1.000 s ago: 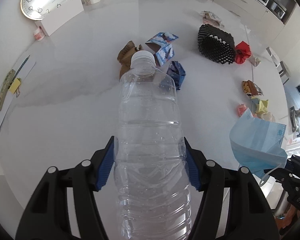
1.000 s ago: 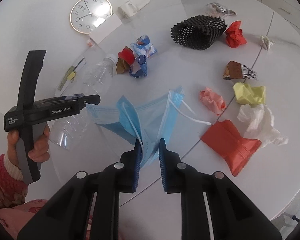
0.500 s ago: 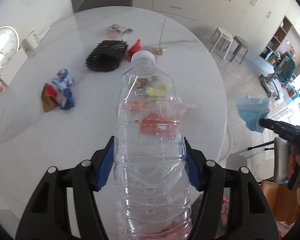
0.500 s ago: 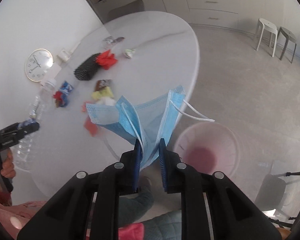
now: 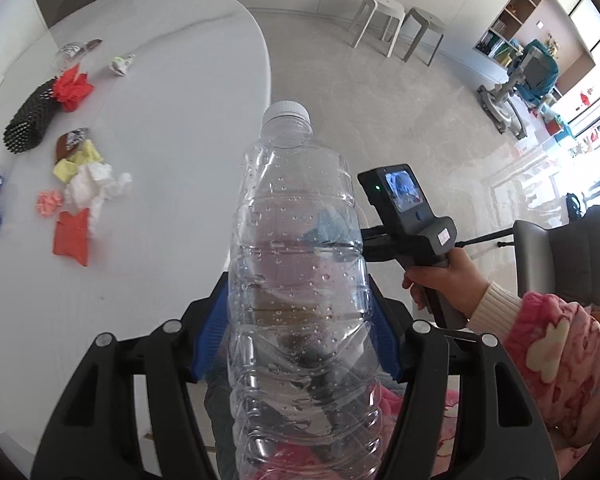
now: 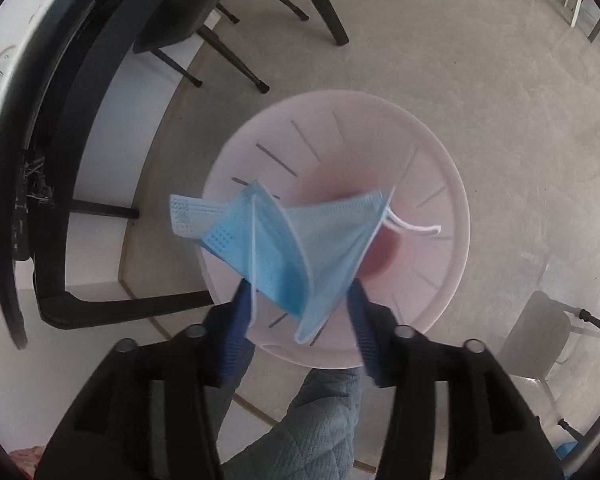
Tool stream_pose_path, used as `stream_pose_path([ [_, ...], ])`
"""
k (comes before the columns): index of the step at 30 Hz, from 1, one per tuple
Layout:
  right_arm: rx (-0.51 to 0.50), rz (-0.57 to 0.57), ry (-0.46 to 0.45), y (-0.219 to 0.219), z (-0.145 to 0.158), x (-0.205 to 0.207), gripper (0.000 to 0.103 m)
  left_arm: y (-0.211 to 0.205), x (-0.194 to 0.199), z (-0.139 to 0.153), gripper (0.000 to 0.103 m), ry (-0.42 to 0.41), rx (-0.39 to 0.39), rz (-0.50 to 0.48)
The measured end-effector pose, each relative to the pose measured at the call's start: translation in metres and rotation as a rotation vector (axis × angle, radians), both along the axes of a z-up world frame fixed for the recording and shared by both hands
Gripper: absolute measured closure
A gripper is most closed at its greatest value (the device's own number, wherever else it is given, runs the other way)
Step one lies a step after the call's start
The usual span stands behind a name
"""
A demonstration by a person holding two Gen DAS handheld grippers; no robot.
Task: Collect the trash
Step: 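Carry the mask over the wastebasket and open the right gripper while the left carries the bottle, then lower the bottle into the wastebasket and open the left gripper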
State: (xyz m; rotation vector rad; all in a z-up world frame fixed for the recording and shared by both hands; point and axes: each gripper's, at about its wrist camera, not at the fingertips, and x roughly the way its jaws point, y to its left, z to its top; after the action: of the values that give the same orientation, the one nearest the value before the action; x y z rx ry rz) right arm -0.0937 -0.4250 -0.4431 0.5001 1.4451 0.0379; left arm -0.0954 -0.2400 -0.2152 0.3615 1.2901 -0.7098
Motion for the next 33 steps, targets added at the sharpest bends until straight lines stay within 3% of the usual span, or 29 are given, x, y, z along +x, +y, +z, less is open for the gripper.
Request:
stream_pose_path([
  [5,-0.024,-0.087,-0.06,-0.031,0.023,-0.026,0.017,-0.038,-0.009,-0.049,0.042,0.066,0.048,-0.022],
  [14,-0.028,-0.237,-0.139,-0.084,0.07,-0.088,0.014,-0.074,-0.005,-0.131,0.042,0.145,0.176,-0.053],
  [21,-0.024,-0.301,-0.159,-0.103,0.086,-0.118,0.014,-0.105,0.01,-0.215,0.042,0.323,0.337,-0.128],
  [26,-0.022,-0.335,-0.151,-0.114,0.085,-0.133,0.014,-0.122,0.025,-0.28,0.042,0.52,0.436,-0.153],
  [29,-0.021,-0.362,-0.148,-0.12,0.083,-0.141,0.014,-0.126,0.031,-0.303,0.041,0.565,0.477,-0.163],
  [30,-0.022,-0.371,-0.145,-0.122,0.083,-0.145,0.014,-0.127,0.032,-0.308,0.04,0.578,0.487,-0.165],
  [32,-0.02,-0.389,-0.141,-0.123,0.082,-0.148,0.014,-0.132,0.032,-0.314,0.023,0.594,0.505,-0.174],
  [33,-0.018,-0.396,-0.138,-0.123,0.081,-0.15,0.014,-0.136,0.033,-0.315,0.021,0.589,0.51,-0.176],
])
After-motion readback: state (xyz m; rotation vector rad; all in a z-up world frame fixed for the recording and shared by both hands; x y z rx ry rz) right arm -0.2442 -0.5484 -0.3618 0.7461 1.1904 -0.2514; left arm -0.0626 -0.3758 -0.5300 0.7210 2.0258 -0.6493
